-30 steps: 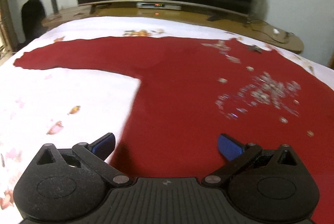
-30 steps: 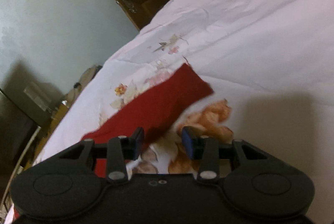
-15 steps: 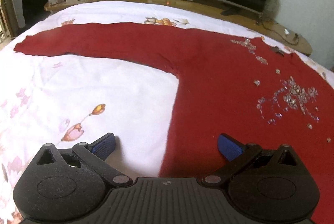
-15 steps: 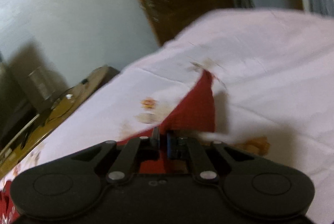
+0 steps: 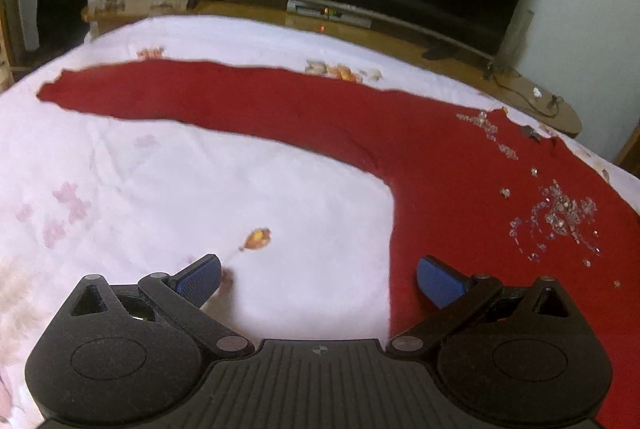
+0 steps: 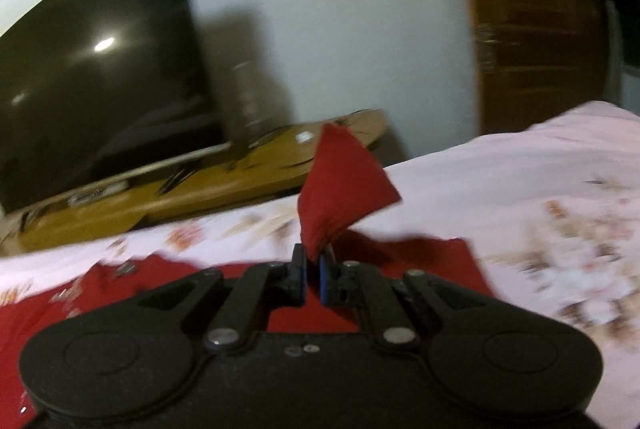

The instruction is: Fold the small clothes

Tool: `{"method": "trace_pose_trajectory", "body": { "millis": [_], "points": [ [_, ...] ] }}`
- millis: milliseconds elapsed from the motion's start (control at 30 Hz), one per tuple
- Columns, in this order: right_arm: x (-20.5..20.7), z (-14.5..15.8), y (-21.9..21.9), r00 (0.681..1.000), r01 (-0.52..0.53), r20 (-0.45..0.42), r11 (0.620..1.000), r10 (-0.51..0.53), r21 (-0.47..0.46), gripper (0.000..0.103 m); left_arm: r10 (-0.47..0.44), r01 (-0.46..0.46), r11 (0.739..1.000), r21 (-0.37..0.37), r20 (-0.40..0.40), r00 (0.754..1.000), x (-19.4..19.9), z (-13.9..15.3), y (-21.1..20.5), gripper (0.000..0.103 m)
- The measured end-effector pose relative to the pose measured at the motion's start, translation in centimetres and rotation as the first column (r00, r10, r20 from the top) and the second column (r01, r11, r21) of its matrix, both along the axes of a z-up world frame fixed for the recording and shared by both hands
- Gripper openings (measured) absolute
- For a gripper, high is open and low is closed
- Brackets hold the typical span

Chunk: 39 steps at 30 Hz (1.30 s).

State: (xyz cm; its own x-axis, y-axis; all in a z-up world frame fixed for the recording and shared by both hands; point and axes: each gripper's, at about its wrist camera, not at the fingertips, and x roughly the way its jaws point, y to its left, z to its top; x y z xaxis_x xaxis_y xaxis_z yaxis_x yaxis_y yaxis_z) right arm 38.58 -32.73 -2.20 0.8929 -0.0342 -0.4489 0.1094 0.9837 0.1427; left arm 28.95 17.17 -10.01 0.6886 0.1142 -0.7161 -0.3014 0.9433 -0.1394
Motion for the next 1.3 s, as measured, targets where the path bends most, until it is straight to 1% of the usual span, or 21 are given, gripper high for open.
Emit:
{"method": "trace_pose_trajectory", "body": {
  "millis": [67, 133, 200, 267, 400, 433, 467, 533, 600, 633, 700, 767, 800, 833, 867, 900, 1033, 1167, 1233, 1267, 1300],
  "points": [
    [0.6, -0.8, 2.6, 0.998, -0.057, -0.023, 0.998, 0.057, -0.002, 0.007, 0.010, -0.010, 1.000, 0.022, 0.005, 1.000, -0.3, 0.2, 0.1, 0.103],
    [0.8, -1.5, 4.9, 0.994, -0.107, -0.036, 0.994, 0.106, -0.007, 0.007, 0.003, -0.003, 1.000, 0.020, -0.009, 1.000, -0.3, 0.2, 0.3, 0.103],
    [1.2, -1.9, 7.0, 0.989, -0.143, -0.050, 0.990, 0.142, -0.014, 0.007, -0.022, 0.022, 1.000, -0.018, -0.005, 1.000, -0.5, 0.1, 0.4, 0.103],
    [1.4, -2.3, 8.9, 0.983, -0.173, -0.063, 0.985, 0.172, -0.020, 0.007, -0.070, 0.071, 0.992, -0.107, 0.012, 0.997, -0.6, 0.1, 0.6, 0.103],
    [2.4, -3.9, 11.7, 0.972, -0.213, -0.112, 0.976, 0.207, -0.047, 0.008, -0.087, 0.088, 0.991, -0.099, 0.020, 0.996, 0.0, 0.4, -0.5, 0.103],
    [2.7, -4.5, 12.3, 0.962, -0.243, -0.139, 0.969, 0.234, -0.053, 0.014, -0.088, 0.090, 0.991, -0.102, 0.028, 0.996, 0.2, 0.5, -0.8, 0.103],
    [2.8, -5.3, 13.1, 0.949, -0.279, -0.171, 0.958, 0.264, -0.066, 0.023, -0.091, 0.094, 0.990, -0.106, 0.036, 0.995, 0.5, 0.6, -1.2, 0.103],
    [2.8, -6.4, 14.3, 0.919, -0.344, -0.240, 0.933, 0.313, -0.104, 0.028, -0.109, 0.115, 0.985, -0.130, 0.054, 0.993, 1.5, 0.8, -2.2, 0.103],
    [0.7, -5.6, 14.4, 0.930, -0.343, -0.189, 0.928, 0.314, -0.146, 0.033, -0.150, 0.160, 0.972, -0.174, 0.072, 0.986, 2.7, 1.0, -3.6, 0.103],
    [-0.4, -5.0, 13.7, 0.940, -0.327, -0.154, 0.935, 0.306, -0.136, 0.037, -0.185, 0.198, 0.958, -0.207, 0.081, 0.979, 3.9, 1.0, -4.6, 0.103],
    [-2.3, -3.9, 11.4, 0.958, -0.274, -0.115, 0.956, 0.262, -0.102, 0.038, -0.249, 0.268, 0.929, -0.255, 0.104, 0.963, 5.9, 1.1, -7.2, 0.103],
    [-3.5, -3.5, 9.1, 0.973, -0.210, -0.110, 0.976, 0.202, -0.065, 0.038, -0.307, 0.328, 0.906, -0.266, 0.119, 0.944, 7.9, 1.2, -10.0, 0.102],
    [-4.2, -3.4, 7.7, 0.978, -0.182, -0.114, 0.982, 0.176, -0.043, 0.038, -0.341, 0.364, 0.893, -0.266, 0.130, 0.931, 9.0, 1.3, -11.6, 0.086],
    [-5.0, -3.2, 6.3, 0.982, -0.151, -0.121, 0.988, 0.147, -0.026, 0.038, -0.375, 0.395, 0.880, -0.264, 0.123, 0.919, 10.4, 1.2, -13.4, 0.062],
    [-5.5, -3.2, 5.3, 0.984, -0.128, -0.126, 0.992, 0.125, -0.018, 0.038, -0.396, 0.411, 0.869, -0.276, 0.111, 0.912, 11.4, 1.1, -14.8, 0.057],
    [-6.2, -3.2, 4.2, 0.986, -0.107, -0.129, 0.994, 0.105, -0.010, 0.039, -0.413, 0.424, 0.855, -0.298, 0.103, 0.905, 12.6, 0.8, -16.1, 0.056],
    [-8.3, -3.7, 0.8, 0.990, -0.045, -0.130, 0.999, 0.047, 0.018, 0.039, -0.423, 0.419, 0.824, -0.382, 0.079, 0.903, 15.6, -0.4, -19.4, 0.056],
    [-9.4, -4.3, -1.8, 0.992, 0.014, -0.127, 0.999, -0.007, 0.052, 0.039, -0.399, 0.377, 0.816, -0.438, 0.046, 0.916, 17.5, -1.7, -20.7, 0.056],
    [-9.8, -4.6, -2.9, 0.991, 0.041, -0.130, 0.997, -0.031, 0.070, 0.039, -0.372, 0.356, 0.823, -0.443, 0.052, 0.927, 18.2, -2.2, -21.3, 0.056],
    [-10.1, -4.7, -3.4, 0.991, 0.052, -0.131, 0.995, -0.042, 0.081, 0.040, -0.364, 0.351, 0.826, -0.441, 0.058, 0.930, 18.5, -2.4, -21.3, 0.053],
    [-10.2, -4.9, -3.9, 0.990, 0.063, -0.131, 0.994, -0.051, 0.090, 0.040, -0.360, 0.348, 0.833, -0.430, 0.058, 0.931, 18.6, -2.4, -21.5, 0.027]
  ]
}}
